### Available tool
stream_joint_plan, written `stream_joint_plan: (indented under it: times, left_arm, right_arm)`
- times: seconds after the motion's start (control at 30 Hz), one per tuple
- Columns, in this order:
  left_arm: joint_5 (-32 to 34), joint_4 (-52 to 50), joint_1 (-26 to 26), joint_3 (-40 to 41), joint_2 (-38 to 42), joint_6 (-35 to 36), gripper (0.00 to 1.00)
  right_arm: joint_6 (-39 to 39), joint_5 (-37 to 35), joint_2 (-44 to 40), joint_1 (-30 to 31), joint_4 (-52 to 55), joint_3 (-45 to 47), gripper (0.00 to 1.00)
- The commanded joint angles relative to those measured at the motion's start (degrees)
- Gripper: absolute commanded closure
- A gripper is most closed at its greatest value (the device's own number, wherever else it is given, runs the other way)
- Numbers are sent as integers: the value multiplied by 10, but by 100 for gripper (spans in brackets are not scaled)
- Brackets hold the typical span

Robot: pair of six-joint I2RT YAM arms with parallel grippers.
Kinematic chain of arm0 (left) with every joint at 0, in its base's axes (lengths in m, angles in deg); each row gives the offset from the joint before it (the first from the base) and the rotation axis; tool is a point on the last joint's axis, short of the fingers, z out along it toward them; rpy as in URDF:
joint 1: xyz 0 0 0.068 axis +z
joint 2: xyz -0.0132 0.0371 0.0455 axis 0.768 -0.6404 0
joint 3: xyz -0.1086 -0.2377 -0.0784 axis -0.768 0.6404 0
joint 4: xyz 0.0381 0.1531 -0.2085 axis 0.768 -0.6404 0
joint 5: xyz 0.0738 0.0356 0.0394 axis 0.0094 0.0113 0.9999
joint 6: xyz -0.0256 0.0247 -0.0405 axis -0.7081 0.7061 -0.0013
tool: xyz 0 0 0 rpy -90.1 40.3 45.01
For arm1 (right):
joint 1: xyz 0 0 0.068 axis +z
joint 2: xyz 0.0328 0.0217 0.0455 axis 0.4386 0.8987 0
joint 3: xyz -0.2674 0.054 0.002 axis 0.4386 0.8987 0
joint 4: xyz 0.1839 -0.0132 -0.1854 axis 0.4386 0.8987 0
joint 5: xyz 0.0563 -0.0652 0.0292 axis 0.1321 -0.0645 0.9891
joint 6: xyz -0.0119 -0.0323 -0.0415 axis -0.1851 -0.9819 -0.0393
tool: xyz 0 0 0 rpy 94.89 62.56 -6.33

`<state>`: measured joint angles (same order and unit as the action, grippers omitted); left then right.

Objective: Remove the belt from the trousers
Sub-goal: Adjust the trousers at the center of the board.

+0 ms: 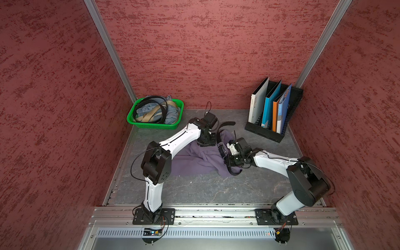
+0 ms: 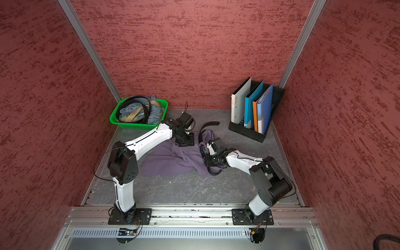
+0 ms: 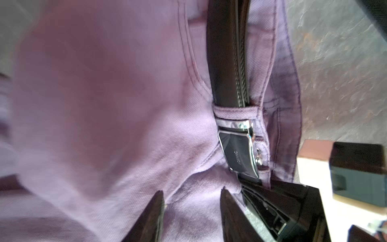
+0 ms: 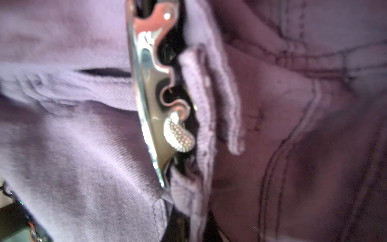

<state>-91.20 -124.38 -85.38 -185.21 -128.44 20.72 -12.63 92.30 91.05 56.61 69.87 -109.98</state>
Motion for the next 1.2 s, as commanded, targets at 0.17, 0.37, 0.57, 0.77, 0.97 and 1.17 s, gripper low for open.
stream_joint_plan:
  times: [0.17,0.37,0.57,0.77,0.97,1.17]
  left_arm:
    - [-74,34,-6,-108,-62,-30,0]
    - [-55,-116,-43,-319,-198,5,0]
    - [-33,-269,-69,-503,-309,18,0]
    - [-1,-276,-79,-383,-245,-12,1]
    - [6,-257,-82,-354,-239,-52,8]
    - [-17,-242,-84,-391,-282,-66,22]
  right_arm:
    - [-17,-9,-61,-3,28,-37,80]
    - [1,-32,-147,-3,5,28,57]
    - [36,-98,-264,-4,16,88,54]
    - [61,-161,-357,-4,32,122,53]
    - [56,-155,-360,-6,32,134,53]
    - [55,-129,-376,-8,33,140,53]
